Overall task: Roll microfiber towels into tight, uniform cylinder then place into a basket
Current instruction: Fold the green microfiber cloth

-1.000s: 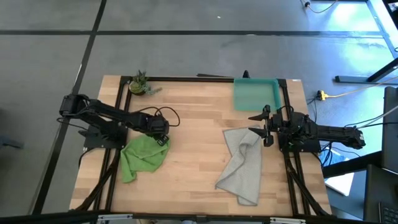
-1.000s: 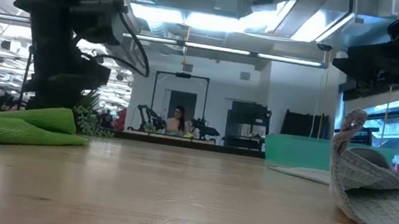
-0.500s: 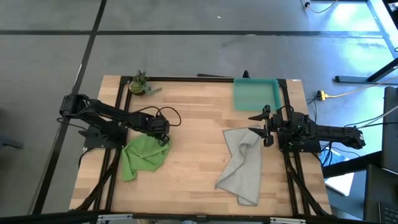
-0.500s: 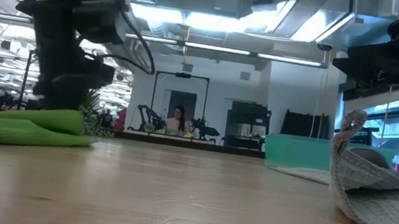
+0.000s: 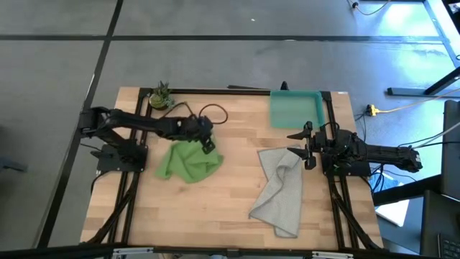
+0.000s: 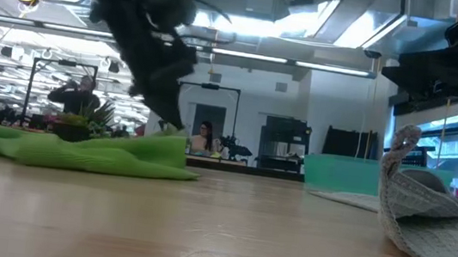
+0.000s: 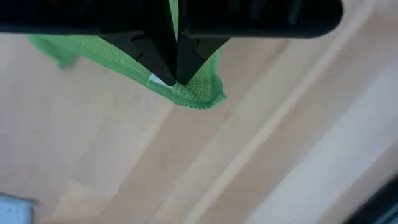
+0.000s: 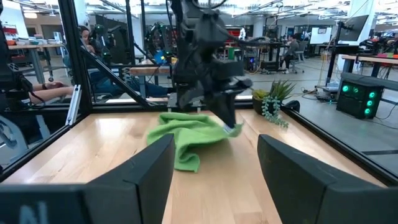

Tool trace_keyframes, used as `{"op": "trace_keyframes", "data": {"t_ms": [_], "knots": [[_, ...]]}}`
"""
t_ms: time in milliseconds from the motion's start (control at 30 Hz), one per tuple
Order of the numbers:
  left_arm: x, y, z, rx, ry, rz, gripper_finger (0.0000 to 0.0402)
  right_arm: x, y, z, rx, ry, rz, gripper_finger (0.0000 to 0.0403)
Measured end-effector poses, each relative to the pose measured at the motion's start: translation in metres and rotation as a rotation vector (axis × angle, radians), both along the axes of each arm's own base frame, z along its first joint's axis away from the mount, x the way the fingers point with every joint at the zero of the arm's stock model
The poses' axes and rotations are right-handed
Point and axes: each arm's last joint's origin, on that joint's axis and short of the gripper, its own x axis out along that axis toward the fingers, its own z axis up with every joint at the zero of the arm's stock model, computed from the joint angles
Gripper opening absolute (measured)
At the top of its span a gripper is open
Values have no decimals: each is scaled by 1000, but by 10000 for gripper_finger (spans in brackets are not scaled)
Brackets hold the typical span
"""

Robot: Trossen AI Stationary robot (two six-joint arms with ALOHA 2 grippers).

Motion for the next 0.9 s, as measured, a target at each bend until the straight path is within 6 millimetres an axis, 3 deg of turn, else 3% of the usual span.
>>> {"op": "trace_keyframes", "data": {"t_ms": [267, 467, 900], "knots": [[55, 25, -12, 46, 10, -116, 0, 0, 0, 0, 4, -2, -7, 232], [79, 29, -17, 77, 30, -164, 5, 0, 0, 0, 4, -1, -8, 232], [84, 17, -15, 88, 27, -211, 76, 0, 0, 0, 4, -1, -8, 232]]}}
